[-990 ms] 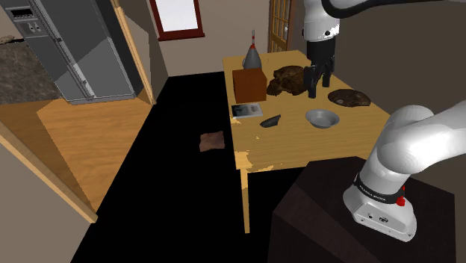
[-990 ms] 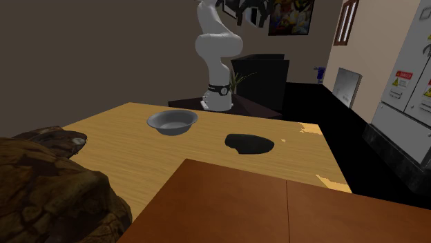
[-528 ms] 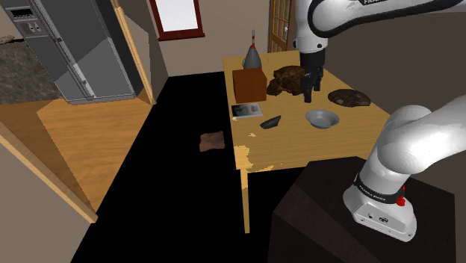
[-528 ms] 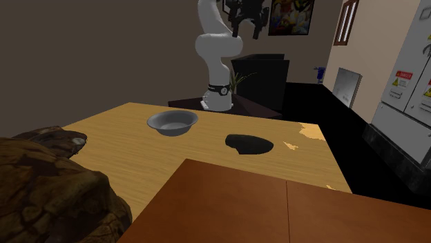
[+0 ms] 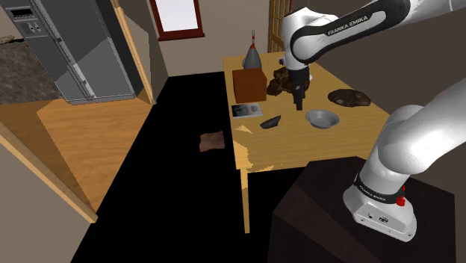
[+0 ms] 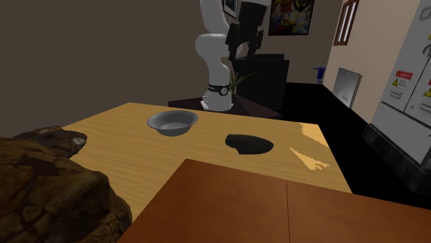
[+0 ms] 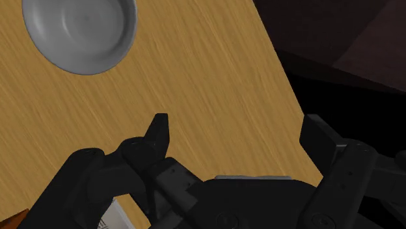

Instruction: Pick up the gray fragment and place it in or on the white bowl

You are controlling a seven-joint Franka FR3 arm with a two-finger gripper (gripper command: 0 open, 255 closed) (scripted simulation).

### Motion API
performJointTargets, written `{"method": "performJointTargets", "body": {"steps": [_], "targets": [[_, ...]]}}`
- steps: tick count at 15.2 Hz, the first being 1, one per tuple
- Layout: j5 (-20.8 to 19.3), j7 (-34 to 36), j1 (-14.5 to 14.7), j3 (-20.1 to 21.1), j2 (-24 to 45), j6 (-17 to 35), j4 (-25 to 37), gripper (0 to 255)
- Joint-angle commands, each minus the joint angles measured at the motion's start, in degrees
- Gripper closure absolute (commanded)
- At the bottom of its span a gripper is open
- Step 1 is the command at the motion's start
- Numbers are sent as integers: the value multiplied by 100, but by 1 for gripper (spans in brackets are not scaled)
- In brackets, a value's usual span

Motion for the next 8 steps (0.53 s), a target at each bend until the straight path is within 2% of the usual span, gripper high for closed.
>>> {"method": "performJointTargets", "body": {"steps": [1, 8], "targets": [[-148, -382, 20, -143, 378, 368, 62, 0], [-420, -1556, 114, -482, 1908, 1613, 514, 0]]}}
